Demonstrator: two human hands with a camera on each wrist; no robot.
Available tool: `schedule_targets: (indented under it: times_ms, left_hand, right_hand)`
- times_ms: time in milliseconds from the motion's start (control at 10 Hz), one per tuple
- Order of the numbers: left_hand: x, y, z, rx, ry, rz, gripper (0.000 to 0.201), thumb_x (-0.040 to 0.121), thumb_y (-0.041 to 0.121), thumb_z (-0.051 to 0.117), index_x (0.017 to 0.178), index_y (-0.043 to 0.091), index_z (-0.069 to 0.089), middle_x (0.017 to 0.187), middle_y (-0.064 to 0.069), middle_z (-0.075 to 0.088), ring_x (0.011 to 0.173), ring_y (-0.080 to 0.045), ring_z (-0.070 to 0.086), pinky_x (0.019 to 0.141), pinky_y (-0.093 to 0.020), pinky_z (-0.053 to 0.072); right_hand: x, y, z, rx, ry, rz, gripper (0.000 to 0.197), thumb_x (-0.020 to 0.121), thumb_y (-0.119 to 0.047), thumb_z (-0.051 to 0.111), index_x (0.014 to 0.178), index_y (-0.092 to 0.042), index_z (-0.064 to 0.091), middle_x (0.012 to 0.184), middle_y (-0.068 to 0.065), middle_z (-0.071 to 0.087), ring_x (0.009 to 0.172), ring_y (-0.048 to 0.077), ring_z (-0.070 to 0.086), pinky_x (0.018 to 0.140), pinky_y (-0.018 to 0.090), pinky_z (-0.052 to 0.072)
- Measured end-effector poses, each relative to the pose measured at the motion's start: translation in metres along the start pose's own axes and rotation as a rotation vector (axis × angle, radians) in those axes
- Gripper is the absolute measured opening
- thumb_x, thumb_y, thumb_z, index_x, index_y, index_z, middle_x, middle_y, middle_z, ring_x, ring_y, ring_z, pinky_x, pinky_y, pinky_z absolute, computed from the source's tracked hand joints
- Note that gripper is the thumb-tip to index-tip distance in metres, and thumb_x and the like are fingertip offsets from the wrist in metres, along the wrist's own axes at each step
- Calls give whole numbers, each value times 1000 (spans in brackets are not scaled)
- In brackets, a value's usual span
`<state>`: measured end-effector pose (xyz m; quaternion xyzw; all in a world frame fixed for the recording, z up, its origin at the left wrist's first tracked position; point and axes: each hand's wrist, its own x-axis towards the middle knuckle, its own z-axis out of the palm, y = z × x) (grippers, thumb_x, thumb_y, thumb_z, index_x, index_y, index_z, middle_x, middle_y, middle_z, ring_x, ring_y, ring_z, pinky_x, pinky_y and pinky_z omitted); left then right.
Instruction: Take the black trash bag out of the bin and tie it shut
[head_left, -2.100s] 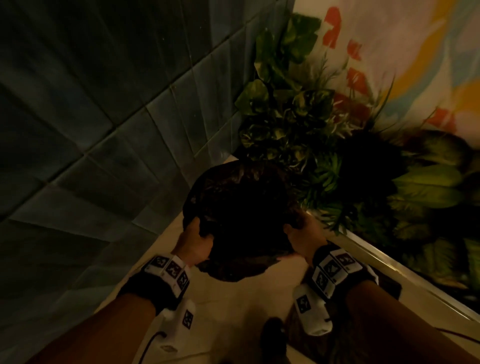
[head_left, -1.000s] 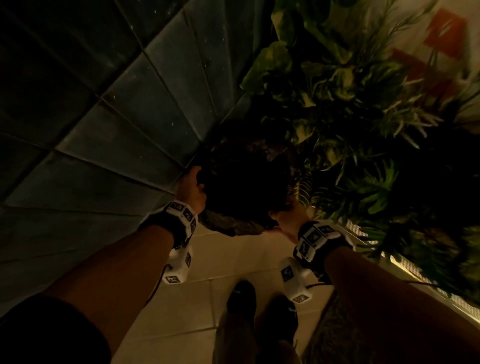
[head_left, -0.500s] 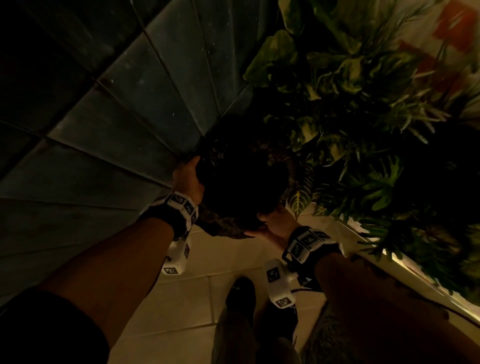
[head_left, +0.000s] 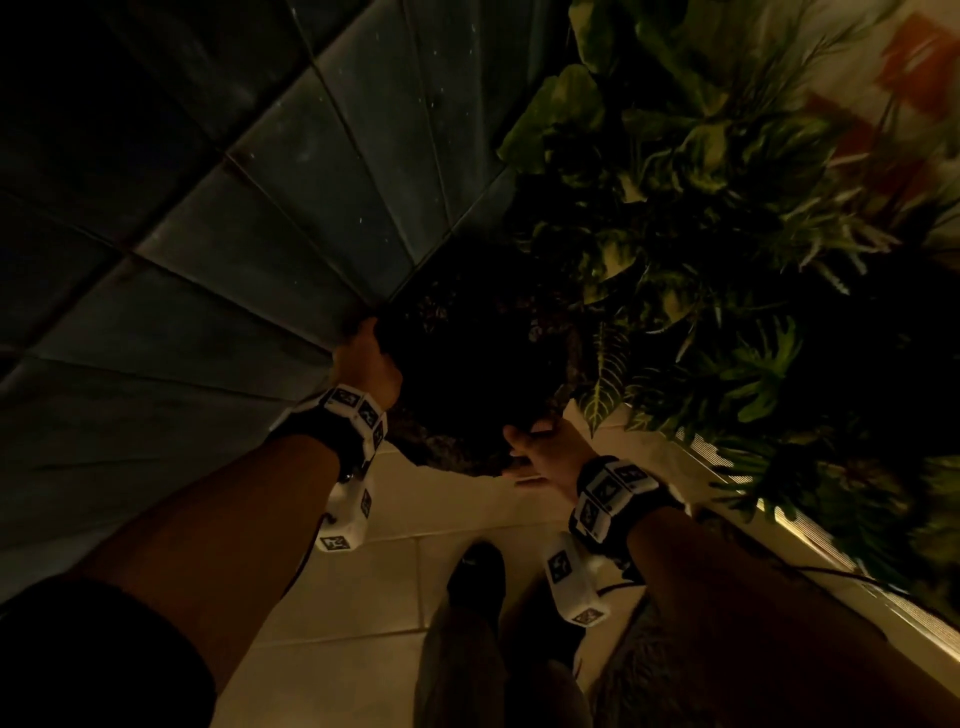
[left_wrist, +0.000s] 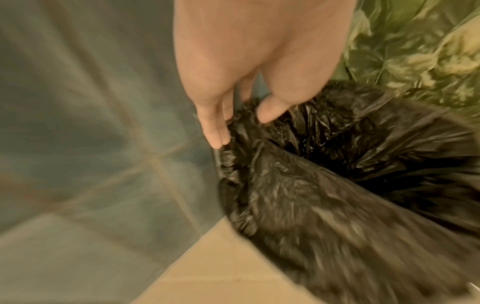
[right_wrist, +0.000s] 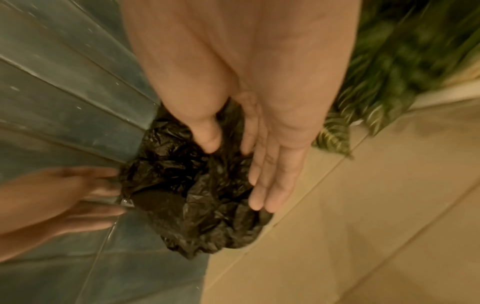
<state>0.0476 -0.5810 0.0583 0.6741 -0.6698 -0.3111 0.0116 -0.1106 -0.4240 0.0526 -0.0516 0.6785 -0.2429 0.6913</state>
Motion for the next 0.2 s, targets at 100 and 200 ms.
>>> schedule_targets:
  times_ms: [100, 200]
  left_hand:
    - [-23, -8, -15, -69, 17, 66, 50, 87, 2, 53, 136, 8, 44, 129, -18, 55, 117, -34, 52, 98, -36, 39]
    - [-55, -33, -31, 49, -24, 166, 47, 82, 21, 55, 128, 12, 53, 124, -8, 58, 116, -28, 53, 99, -35, 41]
  right_hand:
    - [-30, -2, -16, 0, 3, 59, 19, 99, -23, 44, 114, -10, 44, 138, 20, 49, 110, 40, 59, 92, 47, 49]
    - [-69, 7, -25, -32, 27, 67, 31, 100, -15, 37, 122, 6, 46, 136, 22, 52, 78, 27, 60, 76, 38, 50]
